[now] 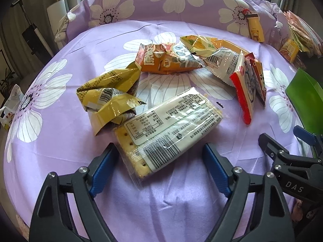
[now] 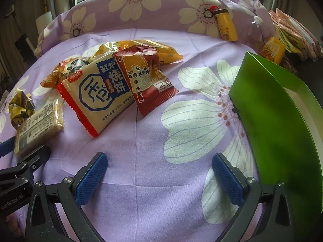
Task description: Organize snacks
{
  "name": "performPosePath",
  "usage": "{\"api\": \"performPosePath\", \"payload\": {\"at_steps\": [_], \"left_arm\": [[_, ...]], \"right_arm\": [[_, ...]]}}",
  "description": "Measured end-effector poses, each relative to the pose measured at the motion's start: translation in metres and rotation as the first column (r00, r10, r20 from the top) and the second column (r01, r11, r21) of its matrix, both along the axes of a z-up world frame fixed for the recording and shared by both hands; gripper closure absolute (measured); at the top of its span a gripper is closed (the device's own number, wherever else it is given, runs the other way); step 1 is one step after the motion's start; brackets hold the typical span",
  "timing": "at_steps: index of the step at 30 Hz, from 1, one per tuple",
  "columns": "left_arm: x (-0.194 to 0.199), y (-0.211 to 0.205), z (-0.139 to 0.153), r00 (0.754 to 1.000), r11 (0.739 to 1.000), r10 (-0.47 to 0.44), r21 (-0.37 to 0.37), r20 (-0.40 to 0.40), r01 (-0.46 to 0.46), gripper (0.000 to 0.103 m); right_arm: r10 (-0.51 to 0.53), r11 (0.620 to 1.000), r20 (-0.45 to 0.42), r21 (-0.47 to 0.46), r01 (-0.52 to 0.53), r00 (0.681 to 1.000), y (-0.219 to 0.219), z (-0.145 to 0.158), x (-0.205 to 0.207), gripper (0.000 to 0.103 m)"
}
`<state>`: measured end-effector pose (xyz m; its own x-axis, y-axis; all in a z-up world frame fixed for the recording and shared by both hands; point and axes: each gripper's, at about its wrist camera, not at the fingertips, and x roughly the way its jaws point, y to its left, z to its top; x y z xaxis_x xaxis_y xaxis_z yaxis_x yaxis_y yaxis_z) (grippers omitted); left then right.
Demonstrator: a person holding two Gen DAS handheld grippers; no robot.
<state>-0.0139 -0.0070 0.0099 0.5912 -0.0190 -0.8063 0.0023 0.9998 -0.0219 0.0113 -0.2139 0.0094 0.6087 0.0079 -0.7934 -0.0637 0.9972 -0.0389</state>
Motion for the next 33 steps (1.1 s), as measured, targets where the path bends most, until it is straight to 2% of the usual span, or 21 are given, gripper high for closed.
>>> {"api": "performPosePath", "payload": {"at_steps": [3,6,9,10,13,15,19,22,23,26,29,33], "left_arm": [[-0.001,0.004,0.004,1.0,0.999,-0.002,-0.033,-0.015,0.002,0.028],[-0.004,0.016,0.01,1.0,0.991,0.0,-0.135,-0.025,-0.003,0.033],[-0.002,0.033,0.013,0.998,0.959,-0.021,-0.284,-0.057,0.004,0.037],[-0.003,0.037,0.015,0.998,0.945,-0.018,-0.327,-0.063,-0.004,0.04],[-0.004,0.047,0.018,0.997,0.912,-0.014,-0.409,-0.081,-0.02,0.043],[-0.005,0.049,0.021,0.996,0.907,-0.004,-0.42,-0.085,-0.032,0.046],[-0.007,0.053,0.025,0.996,0.896,0.013,-0.44,-0.086,-0.05,0.05],[-0.004,0.057,0.024,0.995,0.889,0.028,-0.452,-0.096,-0.069,0.052],[-0.003,0.06,0.023,0.994,0.89,0.033,-0.45,-0.104,-0.077,0.054],[-0.003,0.063,0.02,0.993,0.887,0.027,-0.454,-0.119,-0.079,0.058],[-0.001,0.065,0.018,0.991,0.883,0.031,-0.46,-0.133,-0.089,0.063],[0.003,0.067,0.013,0.988,0.883,0.045,-0.457,-0.149,-0.11,0.064]], "right_arm": [[0.002,1.0,0.004,0.007,-0.002,1.0,0.001,0.002,-0.002,0.0],[0.006,1.0,-0.01,0.022,-0.006,1.0,0.0,0.004,-0.002,0.001],[0.015,0.999,-0.046,0.049,-0.013,0.999,0.003,0.01,-0.004,0.001],[0.031,0.998,-0.046,0.059,-0.029,0.998,0.005,0.014,-0.006,0.004],[0.089,0.989,-0.038,0.125,-0.084,0.995,0.012,0.032,-0.009,0.009],[0.14,0.974,-0.033,0.183,-0.132,0.99,0.02,0.045,-0.008,0.011],[0.239,0.926,-0.022,0.305,-0.221,0.971,0.045,0.072,0.009,0.022],[0.338,0.873,-0.059,0.393,-0.29,0.939,0.073,0.073,0.027,0.032],[0.354,0.867,-0.076,0.4,-0.297,0.932,0.082,0.069,0.034,0.036],[0.359,0.873,-0.144,0.402,-0.277,0.922,0.099,0.052,0.05,0.05],[0.35,0.884,-0.194,0.392,-0.255,0.916,0.107,0.04,0.058,0.05],[0.325,0.916,-0.205,0.311,-0.253,0.923,0.113,0.037,0.065,0.05]]}}
